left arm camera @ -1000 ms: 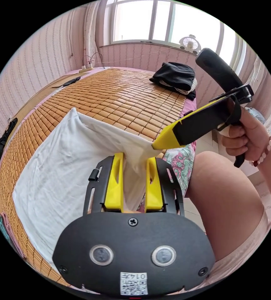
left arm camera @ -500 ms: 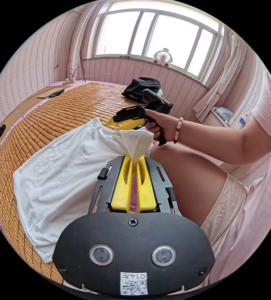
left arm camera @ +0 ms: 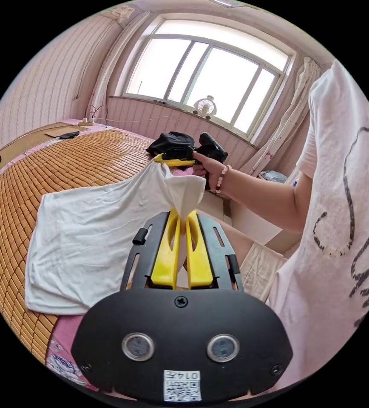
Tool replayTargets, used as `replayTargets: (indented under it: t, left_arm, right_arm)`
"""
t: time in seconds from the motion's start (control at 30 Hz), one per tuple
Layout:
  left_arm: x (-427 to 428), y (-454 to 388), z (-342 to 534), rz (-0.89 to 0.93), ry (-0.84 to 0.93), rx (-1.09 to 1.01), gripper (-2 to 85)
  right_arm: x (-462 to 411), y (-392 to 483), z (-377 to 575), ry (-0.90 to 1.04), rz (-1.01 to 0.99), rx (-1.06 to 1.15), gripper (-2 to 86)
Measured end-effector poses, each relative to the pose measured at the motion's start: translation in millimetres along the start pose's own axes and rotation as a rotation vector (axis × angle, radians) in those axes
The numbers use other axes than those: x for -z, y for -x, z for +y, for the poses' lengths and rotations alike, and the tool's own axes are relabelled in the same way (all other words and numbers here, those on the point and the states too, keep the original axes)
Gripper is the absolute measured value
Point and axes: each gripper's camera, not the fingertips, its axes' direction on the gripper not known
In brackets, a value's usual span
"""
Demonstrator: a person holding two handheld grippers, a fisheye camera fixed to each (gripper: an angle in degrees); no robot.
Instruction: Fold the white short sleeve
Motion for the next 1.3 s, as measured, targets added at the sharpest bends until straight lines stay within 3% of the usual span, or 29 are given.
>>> replayTargets:
  t: [0.1,0.33,0.47,0.67,1.0,1.13,1.3]
  left_arm:
    - [26.9,26.5,2.6,-0.027,-0.076,0.108,-0.9]
    - [80.4,128.3,31.5,-0.260,-0.140,0.424,-0.8]
    - [94.6,194.4,52.8,-0.390,-0.099,0.624,-0.1]
    - [111.9,233.8,79.8,-0.439,-0.026,0.789,4.5]
    - [107.4,240.5,53.5,-0.591,-0.077,0.761,9.6]
    - [70.2,256.0,39.7,-0.571,0.053,0.740,9.8]
    - [51.9,243.3,20.5,-0.689,0.135,0.653,4.2]
  right_arm:
    - [-10.4,36.6,-15.9,0.045,0.025,0.076,2.1]
    - [-145.4,110.8,-56.9,0.270,0.089,0.214,3.0]
    - [-229.7,128.3,-61.8,0.332,0.094,0.220,5.6]
    - [-265.9,148.6,-56.9,0.384,0.277,0.351,8.1]
    - [-317.5,185.4,-38.3,0.521,0.446,0.610,14.9]
    - [-330.6,193.6,-17.3,0.529,0.507,0.680,11.5]
    - [-324.4,203.2,-0.5,0.520,0.546,0.673,7.7]
